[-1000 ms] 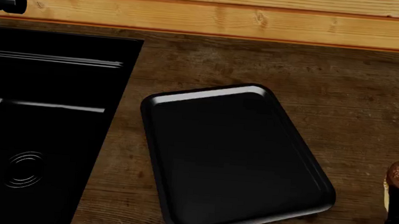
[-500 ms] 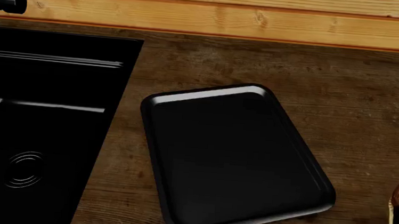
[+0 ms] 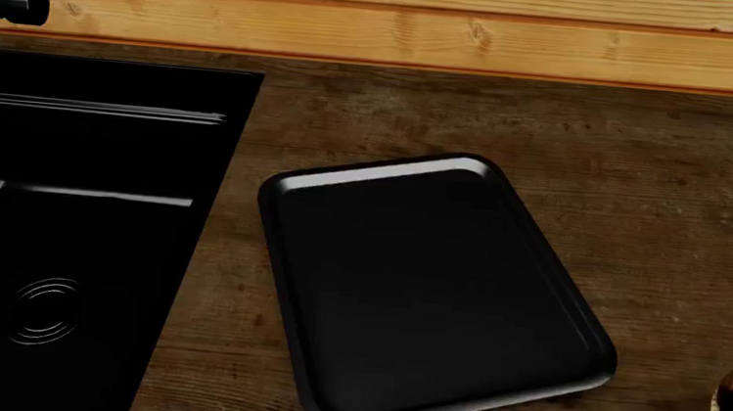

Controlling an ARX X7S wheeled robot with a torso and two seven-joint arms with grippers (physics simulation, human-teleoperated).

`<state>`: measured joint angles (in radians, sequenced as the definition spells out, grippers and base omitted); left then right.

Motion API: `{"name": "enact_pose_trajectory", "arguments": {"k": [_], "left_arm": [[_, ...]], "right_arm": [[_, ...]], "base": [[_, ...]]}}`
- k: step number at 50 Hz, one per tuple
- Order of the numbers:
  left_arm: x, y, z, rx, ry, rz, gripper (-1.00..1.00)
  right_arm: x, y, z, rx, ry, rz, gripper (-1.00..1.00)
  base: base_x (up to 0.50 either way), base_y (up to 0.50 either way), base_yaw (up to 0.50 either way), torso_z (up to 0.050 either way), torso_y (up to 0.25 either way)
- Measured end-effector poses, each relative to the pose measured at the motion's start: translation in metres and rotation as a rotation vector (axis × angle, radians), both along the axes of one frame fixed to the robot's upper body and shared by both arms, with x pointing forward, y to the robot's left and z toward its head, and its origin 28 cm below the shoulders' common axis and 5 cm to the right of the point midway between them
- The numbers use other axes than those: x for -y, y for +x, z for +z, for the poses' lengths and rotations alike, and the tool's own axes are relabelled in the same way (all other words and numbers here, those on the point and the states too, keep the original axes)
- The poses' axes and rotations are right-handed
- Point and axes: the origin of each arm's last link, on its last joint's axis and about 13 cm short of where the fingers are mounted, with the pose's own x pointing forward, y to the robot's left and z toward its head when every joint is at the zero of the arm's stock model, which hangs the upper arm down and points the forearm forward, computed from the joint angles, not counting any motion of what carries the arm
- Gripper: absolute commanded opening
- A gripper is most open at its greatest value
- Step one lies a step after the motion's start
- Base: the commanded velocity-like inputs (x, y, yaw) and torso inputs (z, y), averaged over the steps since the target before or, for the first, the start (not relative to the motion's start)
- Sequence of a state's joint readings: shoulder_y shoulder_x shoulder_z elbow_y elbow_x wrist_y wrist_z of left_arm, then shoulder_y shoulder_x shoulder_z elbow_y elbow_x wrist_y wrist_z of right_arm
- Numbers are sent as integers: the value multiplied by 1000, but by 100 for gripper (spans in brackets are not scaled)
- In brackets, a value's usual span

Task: Move the fresh-baked cupcake off the tray onto the counter, and place the bowl used for mixing into the sink.

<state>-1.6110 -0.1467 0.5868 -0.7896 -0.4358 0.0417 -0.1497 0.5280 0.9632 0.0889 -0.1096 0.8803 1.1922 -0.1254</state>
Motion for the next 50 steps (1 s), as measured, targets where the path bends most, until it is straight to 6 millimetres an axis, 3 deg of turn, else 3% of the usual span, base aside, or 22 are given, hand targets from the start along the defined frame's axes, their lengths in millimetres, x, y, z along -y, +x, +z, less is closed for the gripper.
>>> {"name": "enact_pose_trajectory", "arguments": {"k": [16,30,50], "left_arm": [[0,0,0,-1,1,-1,100],[0,0,-1,-2,3,0,100],[0,0,-1,0,3,5,100]], "right_arm": [[-1,-1,16,37,-18,9,100],[-8,3,56,149,-52,49,100],[-15,12,94,340,-94,92,100]], "base": [[0,0,0,0,0],[0,0,0,0,0],[0,0,0,0,0]]}}
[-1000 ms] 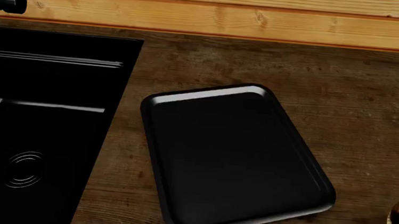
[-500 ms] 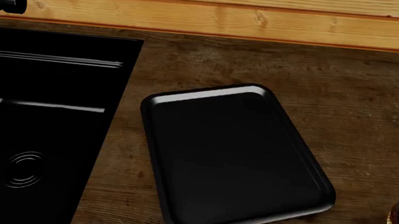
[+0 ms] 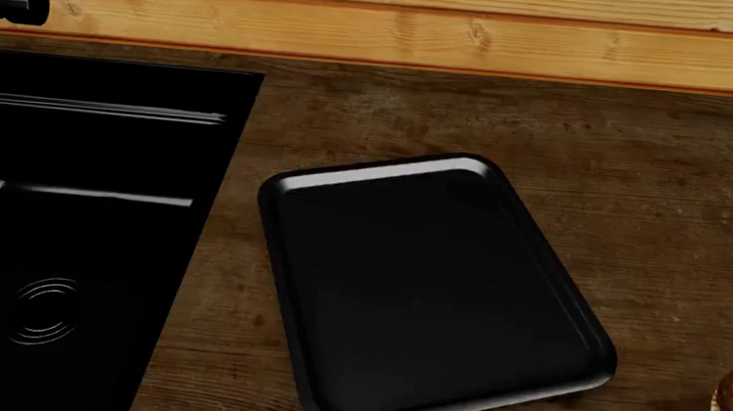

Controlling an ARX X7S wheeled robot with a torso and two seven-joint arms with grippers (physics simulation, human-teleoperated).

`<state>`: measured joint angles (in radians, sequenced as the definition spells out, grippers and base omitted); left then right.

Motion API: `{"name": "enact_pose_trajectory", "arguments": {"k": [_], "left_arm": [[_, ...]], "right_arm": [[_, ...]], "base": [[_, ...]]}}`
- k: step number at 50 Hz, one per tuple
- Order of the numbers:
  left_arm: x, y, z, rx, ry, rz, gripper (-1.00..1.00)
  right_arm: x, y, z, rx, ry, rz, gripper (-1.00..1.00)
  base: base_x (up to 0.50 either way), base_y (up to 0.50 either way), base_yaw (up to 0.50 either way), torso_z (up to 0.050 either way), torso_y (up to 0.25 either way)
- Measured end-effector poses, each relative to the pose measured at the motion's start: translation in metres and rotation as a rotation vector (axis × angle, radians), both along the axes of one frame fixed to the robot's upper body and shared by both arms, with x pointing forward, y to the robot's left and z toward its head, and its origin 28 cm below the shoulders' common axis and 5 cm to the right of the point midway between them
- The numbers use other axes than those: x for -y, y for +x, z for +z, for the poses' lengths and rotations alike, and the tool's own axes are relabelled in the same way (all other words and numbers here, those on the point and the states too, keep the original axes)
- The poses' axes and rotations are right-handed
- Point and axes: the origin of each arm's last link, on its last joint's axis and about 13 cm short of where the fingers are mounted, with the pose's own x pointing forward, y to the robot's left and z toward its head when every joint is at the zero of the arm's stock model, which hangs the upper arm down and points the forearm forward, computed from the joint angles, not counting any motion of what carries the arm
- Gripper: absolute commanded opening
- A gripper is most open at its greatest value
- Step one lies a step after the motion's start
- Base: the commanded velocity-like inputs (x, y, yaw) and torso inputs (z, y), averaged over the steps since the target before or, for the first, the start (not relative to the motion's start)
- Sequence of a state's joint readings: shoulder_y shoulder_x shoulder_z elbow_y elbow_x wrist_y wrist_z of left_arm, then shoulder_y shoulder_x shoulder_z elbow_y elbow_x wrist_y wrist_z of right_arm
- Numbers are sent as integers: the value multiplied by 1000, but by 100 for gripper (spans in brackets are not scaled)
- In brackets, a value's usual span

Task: Move the fresh-baked cupcake off the tray onto the counter, and place the bowl used for mixing into the sink.

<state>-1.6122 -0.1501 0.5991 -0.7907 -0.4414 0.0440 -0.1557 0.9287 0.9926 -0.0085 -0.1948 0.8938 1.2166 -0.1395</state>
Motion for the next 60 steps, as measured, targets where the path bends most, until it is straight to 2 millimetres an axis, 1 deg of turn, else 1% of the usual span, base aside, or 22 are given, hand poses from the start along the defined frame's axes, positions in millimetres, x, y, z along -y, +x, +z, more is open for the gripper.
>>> {"name": "enact_pose_trajectory", "arguments": {"k": [10,24,42,51,60], "left_arm": [[0,1,0,-1,0,1,100],[-1,0,0,1,-4,4,100],[-1,0,1,7,-12,6,100],[-2,0,1,10,-15,8,100],[-2,0,1,10,-17,10,100]], "right_arm": [[-2,11,17,53,-22,25,100],[-5,45,43,95,-28,77,100],[-19,83,69,147,-24,140,100],[-28,98,77,174,-7,163,100],[-40,117,82,190,15,208,100]], "base": [[0,0,0,0,0],[0,0,0,0,0],[0,0,0,0,0],[0,0,0,0,0],[0,0,0,0,0]]}}
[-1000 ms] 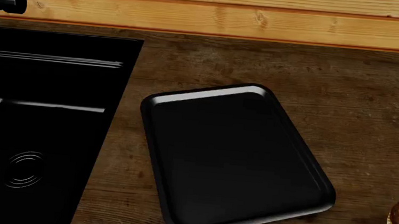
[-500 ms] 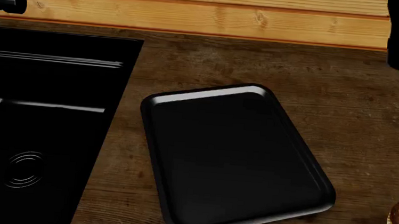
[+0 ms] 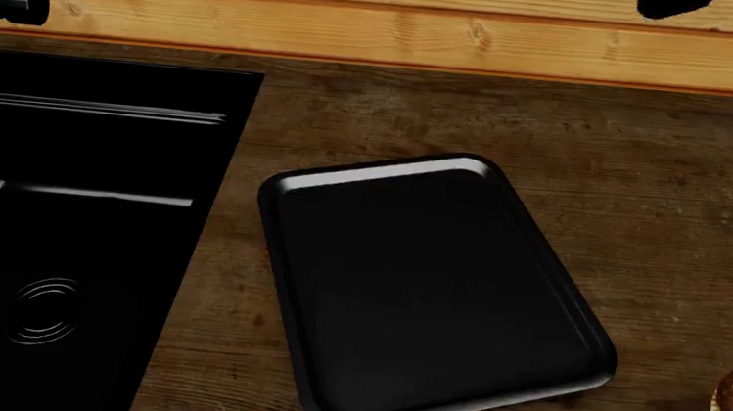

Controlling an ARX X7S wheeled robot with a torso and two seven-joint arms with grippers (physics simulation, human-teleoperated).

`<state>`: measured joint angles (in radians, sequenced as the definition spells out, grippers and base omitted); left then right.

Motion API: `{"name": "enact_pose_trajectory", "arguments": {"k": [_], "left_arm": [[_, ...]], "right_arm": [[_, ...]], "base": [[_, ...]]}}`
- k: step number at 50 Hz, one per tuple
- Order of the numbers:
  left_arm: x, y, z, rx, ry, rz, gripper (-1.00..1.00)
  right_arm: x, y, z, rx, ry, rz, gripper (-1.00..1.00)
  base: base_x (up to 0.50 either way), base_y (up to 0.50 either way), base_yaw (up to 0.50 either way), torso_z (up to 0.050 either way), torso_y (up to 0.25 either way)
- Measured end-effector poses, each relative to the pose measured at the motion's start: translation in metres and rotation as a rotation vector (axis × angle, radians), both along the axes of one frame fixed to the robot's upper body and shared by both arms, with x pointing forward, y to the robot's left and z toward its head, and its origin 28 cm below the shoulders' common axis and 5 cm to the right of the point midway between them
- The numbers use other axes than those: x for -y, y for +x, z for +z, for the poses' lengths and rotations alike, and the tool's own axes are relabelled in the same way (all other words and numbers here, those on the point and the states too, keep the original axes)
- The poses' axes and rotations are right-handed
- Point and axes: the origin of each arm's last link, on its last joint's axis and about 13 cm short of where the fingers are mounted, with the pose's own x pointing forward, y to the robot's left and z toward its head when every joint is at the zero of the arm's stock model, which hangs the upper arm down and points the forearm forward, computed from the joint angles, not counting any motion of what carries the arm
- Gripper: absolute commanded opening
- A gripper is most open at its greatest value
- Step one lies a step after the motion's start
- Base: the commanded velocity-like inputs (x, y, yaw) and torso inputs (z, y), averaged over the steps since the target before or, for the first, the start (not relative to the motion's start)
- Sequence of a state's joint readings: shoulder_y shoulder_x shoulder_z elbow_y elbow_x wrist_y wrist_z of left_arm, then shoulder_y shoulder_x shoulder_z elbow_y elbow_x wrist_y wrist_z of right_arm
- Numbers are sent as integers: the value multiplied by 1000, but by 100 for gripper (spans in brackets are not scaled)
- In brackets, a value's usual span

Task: Move the fresh-baked cupcake off the tray onto the counter, and place the bowl used for mixing into the sink.

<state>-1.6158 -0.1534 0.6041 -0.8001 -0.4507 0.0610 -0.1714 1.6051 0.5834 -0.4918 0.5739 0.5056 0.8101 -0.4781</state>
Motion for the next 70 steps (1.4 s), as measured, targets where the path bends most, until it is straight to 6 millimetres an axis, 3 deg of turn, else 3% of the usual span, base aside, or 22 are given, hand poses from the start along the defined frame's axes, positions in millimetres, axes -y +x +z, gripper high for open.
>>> {"name": "enact_pose_trajectory", "arguments": {"k": [22,38,70], "left_arm": [[-1,0,1,3,-3,2,100],[-1,0,1,6,-5,3,100],[0,-1,2,9,-5,-3,100]], "right_arm": [[-40,36,4,0,52,132,100],[-64,51,1,-18,78,192,100],[-77,57,4,92,209,-60,100]], "base": [[0,0,0,0,0],[0,0,0,0,0],[0,0,0,0,0]]}}
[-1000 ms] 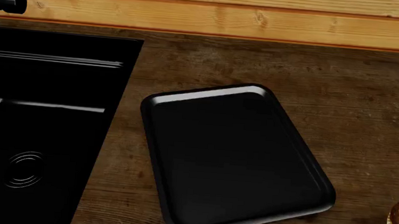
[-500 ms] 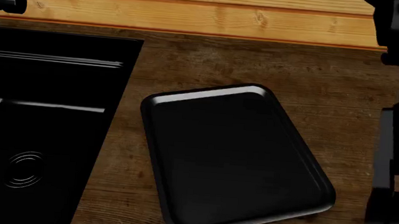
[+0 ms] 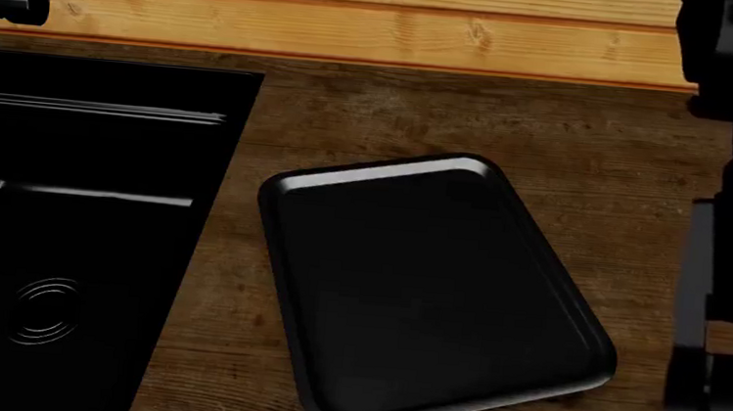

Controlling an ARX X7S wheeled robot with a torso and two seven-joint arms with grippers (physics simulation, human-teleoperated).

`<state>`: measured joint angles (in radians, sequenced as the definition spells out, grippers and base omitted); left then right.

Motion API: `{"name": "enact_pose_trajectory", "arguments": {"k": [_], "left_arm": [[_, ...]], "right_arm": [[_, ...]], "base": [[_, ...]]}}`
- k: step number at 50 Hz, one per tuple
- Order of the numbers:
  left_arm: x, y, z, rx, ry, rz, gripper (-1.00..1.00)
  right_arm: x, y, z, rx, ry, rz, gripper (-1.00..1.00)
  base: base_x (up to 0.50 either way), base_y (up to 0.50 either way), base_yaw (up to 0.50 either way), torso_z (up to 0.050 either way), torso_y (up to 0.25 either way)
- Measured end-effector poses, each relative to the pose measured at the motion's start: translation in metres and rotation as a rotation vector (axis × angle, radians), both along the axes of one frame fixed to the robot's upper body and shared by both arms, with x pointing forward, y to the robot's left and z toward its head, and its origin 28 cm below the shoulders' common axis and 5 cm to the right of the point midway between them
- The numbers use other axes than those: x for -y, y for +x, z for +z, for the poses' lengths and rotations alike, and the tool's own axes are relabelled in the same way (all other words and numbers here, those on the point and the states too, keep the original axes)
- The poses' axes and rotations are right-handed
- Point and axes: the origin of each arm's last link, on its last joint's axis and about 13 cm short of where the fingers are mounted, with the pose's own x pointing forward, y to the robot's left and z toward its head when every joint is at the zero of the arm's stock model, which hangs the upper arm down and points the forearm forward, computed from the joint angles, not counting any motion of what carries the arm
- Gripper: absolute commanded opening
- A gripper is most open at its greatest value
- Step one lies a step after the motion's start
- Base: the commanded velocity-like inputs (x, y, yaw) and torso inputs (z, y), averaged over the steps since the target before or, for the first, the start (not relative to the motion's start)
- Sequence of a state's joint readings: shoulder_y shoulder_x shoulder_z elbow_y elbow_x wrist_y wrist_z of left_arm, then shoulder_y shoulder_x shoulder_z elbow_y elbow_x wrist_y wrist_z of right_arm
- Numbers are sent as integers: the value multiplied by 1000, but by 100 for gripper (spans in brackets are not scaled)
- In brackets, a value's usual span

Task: Move the fresh-baked cupcake off the tray onto the counter, and place the bowl used for mixing into the sink.

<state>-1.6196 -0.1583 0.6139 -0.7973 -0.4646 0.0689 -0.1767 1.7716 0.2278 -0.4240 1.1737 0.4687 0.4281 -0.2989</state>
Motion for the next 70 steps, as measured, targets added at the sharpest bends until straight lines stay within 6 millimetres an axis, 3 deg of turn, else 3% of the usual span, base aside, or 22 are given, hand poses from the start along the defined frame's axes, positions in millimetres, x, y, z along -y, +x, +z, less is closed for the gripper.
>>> {"name": "enact_pose_trajectory", "arguments": {"k": [17,38,70], "left_arm": [[0,0,1,0,2,-1,100],[0,-2,2,5,-2,3,100],[0,-3,3,8,-6,-12,100]], "right_arm": [[-3,1,-3,-21,28,-3,100],[-15,7,-32,-67,122,20,100],[-17,7,-22,32,123,37,100]], "base": [[0,0,0,0,0],[0,0,0,0,0],[0,0,0,0,0]]}}
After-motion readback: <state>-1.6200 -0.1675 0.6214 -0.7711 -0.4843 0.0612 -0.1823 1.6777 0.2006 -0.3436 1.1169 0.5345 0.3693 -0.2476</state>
